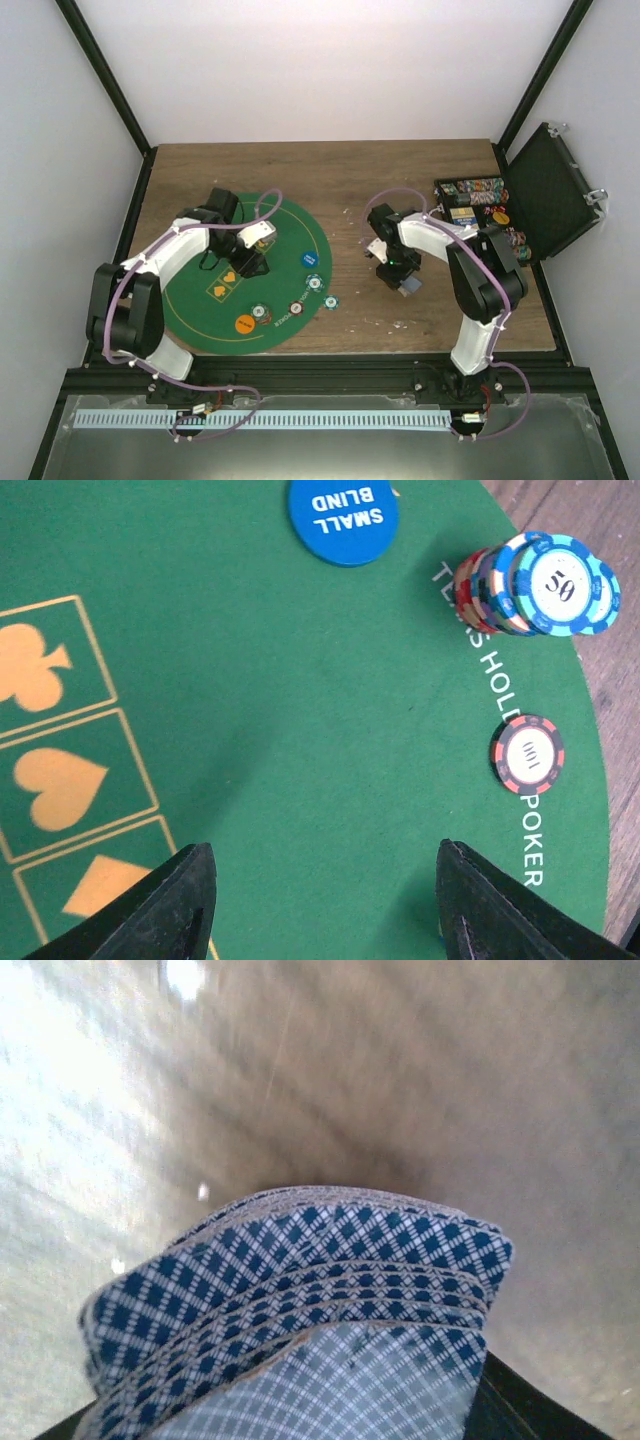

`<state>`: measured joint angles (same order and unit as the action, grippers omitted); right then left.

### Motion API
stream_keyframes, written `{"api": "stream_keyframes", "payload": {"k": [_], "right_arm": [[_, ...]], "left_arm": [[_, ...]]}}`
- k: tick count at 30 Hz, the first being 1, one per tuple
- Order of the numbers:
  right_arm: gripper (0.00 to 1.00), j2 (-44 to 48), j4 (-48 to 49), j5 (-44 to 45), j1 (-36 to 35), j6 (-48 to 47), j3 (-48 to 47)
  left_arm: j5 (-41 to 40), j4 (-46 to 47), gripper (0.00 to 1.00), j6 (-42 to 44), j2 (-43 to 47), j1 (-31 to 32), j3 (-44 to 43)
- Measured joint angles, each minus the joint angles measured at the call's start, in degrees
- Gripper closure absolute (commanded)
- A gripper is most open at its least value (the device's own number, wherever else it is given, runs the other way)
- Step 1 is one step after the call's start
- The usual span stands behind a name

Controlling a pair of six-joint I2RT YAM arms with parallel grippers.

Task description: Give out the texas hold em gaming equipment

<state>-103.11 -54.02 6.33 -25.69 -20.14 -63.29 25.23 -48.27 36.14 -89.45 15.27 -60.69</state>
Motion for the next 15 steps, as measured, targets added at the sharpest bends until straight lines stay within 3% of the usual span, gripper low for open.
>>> {"api": "stream_keyframes", "payload": {"k": [8, 12, 15], "right_arm": [[0.48, -5.3, 5.0, 0.0, -2.1, -4.9, -7.7], [0.30, -6.7, 9.4, -0.8, -3.6, -7.0, -9.7], [0.07, -7.4, 12.3, -1.4, -4.1, -8.1, -10.7]], "left_arm": [[0.4, -0.1, 0.38, -0.1, 0.6, -2.4, 0.0], [0.4, -0.3, 0.37, -0.1, 0.6, -2.5, 0.0], [0.5, -0.6, 0.37, 0.0, 0.6, -2.5, 0.0]]}}
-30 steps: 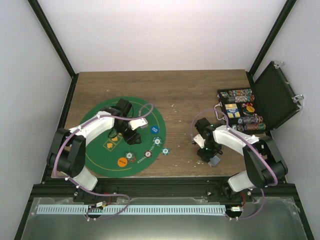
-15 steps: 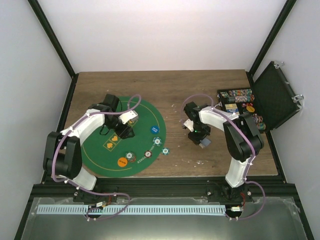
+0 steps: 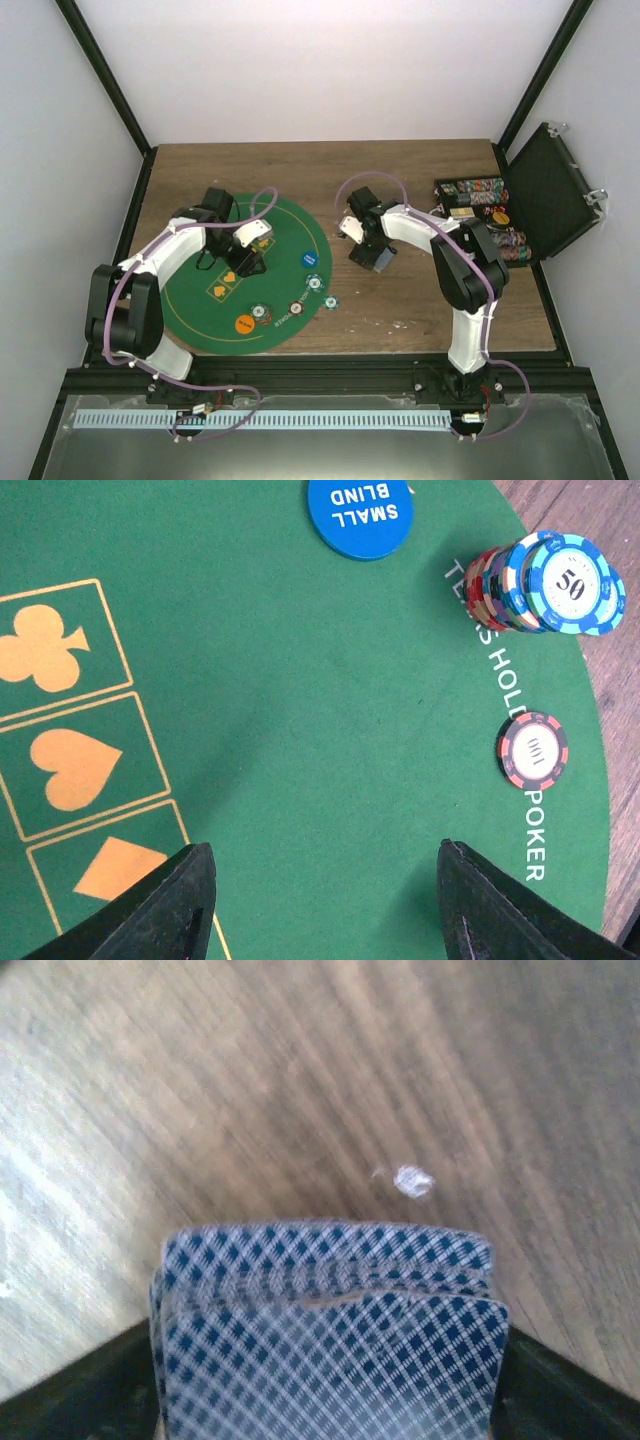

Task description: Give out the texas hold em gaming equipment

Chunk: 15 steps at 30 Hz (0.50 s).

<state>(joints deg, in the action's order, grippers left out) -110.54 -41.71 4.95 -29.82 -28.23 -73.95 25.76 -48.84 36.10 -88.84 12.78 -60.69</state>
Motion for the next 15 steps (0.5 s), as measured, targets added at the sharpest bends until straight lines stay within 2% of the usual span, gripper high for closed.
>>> {"api": "stream_keyframes", "payload": {"k": [1, 2, 9, 15], "right_arm": [[0.01, -0.1, 0.9, -0.2, -0.1, -0.3, -0.2], [0.00, -0.1, 1.6, -0.5, -0.2, -0.7, -0.3], [0.00, 2.0, 4.8, -2.7, -0.9, 0.1, 0.7], [0.00, 13.2, 8.1, -8.0, -0.2, 5.2, 1.0]], "left_arm": [[0.0, 0.0, 0.37, 0.0, 0.0, 0.0, 0.0], [0.0, -0.2, 0.37, 0.0, 0.0, 0.0, 0.0], [0.2, -1.3, 0.37, 0.2, 0.0, 0.0, -0.7], [1.5, -3.5, 0.36, 1.5, 0.0, 0.0, -5.0]]}}
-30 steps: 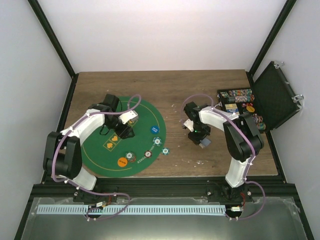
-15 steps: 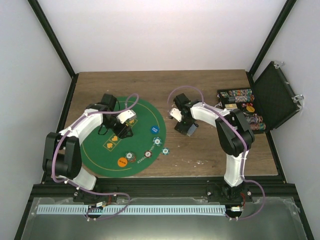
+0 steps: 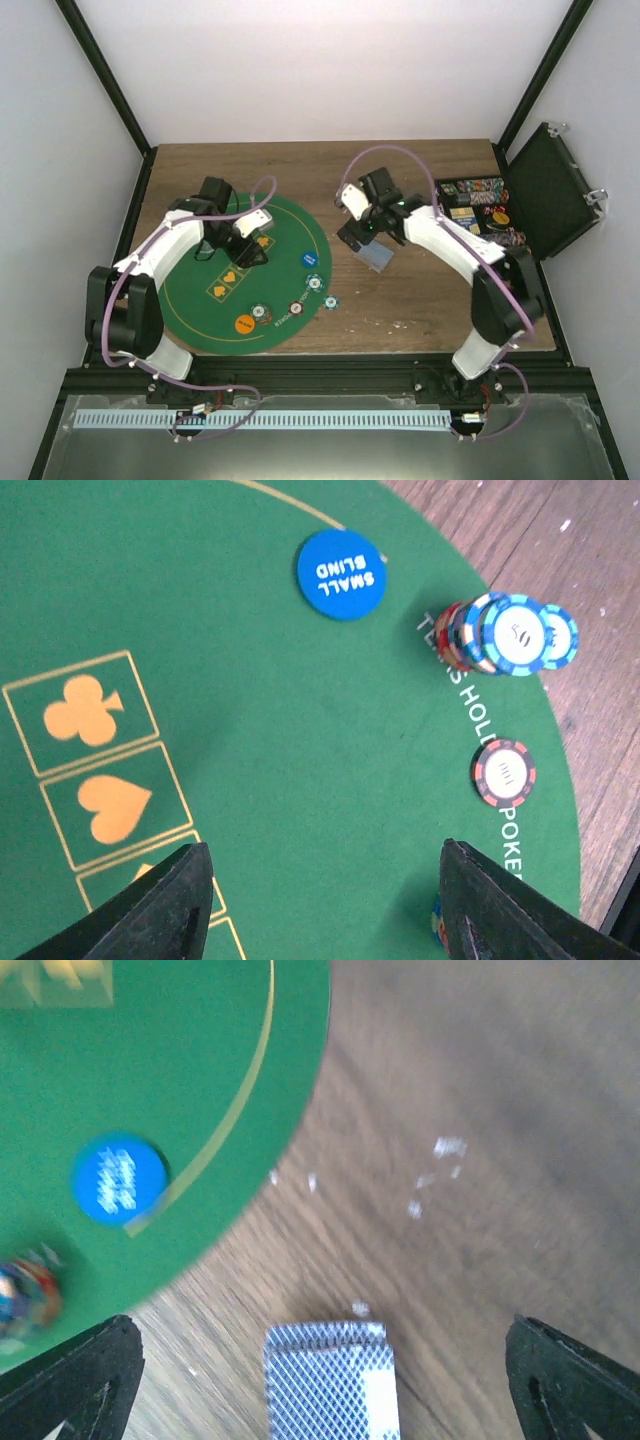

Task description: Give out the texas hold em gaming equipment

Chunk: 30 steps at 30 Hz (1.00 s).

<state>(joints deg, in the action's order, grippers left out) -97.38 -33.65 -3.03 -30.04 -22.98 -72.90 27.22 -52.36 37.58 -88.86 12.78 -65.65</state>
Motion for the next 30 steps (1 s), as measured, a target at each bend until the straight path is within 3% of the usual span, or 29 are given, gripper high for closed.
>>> {"api": "stream_keyframes", "payload": {"k": [5, 11, 18, 22, 25, 30], "right_arm": [[0.00, 13.7, 6.8, -8.8, 4.2, 10.0, 5.3], [0.02, 24.2, 9.0, -13.9, 16.2, 27.5, 14.4], [0.21, 23.3, 10.1, -22.0, 24.7, 42.2, 26.9], [0.31, 21.4, 11.7, -24.5, 25.0, 46.6, 30.6], [0.34, 19.6, 14.4, -25.6, 25.0, 49.0, 31.9], [0.42, 16.0, 18.3, -27.2, 25.0, 50.9, 33.2]], "left_arm": [[1.5, -1.6, 0.34, 1.2, -0.1, 0.0, -3.2], [2.5, -4.3, 0.34, 2.6, -3.0, 0.0, -10.3], [2.8, -5.8, 0.33, 3.7, -7.2, 1.9, -16.9], [2.7, -5.9, 0.41, 2.5, -11.0, 5.5, -20.7], [2.9, -5.3, 0.52, -2.0, -16.5, 8.1, -25.9], [3.0, -2.5, 0.58, -12.5, -25.8, 10.2, -33.3]]}}
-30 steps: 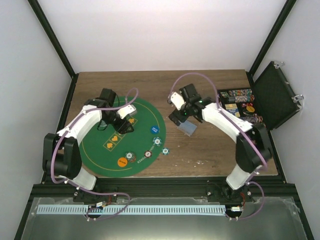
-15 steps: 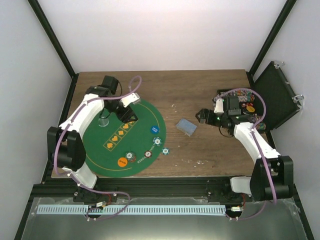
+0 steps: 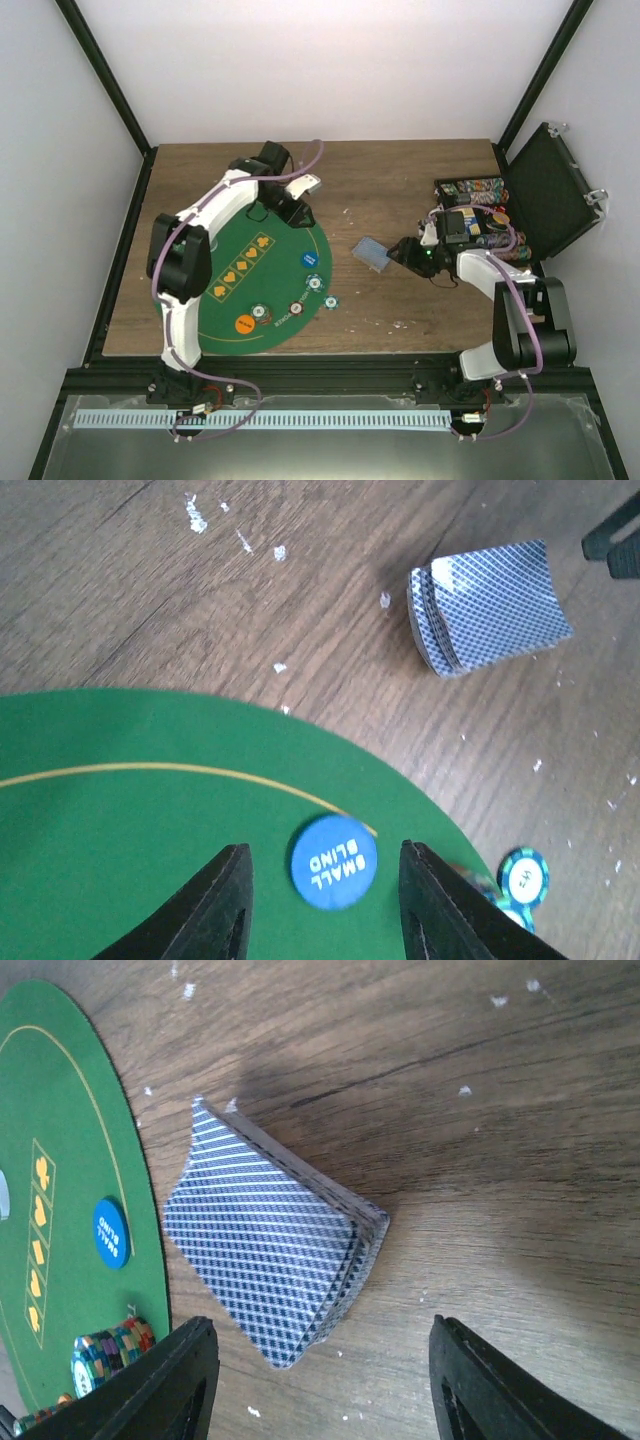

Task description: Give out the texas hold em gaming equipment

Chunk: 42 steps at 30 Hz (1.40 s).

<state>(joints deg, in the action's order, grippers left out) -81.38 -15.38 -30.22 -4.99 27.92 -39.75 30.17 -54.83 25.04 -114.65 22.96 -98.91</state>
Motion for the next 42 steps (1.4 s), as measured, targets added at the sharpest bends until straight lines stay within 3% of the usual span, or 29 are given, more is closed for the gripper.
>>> {"api": "stream_keyframes", "payload": {"k": [9, 18, 42], "right_arm": [[0.49, -7.0, 5.2, -2.1, 0.0, 0.7, 0.2], [0.51, -10.3, 8.3, -4.7, 0.0, 0.8, 0.2], [0.56, -20.7, 10.3, -7.9, -3.8, 0.3, -9.5]], "left_arm": [[0.8, 6.1, 0.66, -13.9, -8.1, 7.1, -3.8], [3.8, 9.1, 0.63, -21.3, -18.8, 10.7, -10.4], [10.4, 11.5, 0.62, -25.1, -21.4, 10.7, -8.9]]}}
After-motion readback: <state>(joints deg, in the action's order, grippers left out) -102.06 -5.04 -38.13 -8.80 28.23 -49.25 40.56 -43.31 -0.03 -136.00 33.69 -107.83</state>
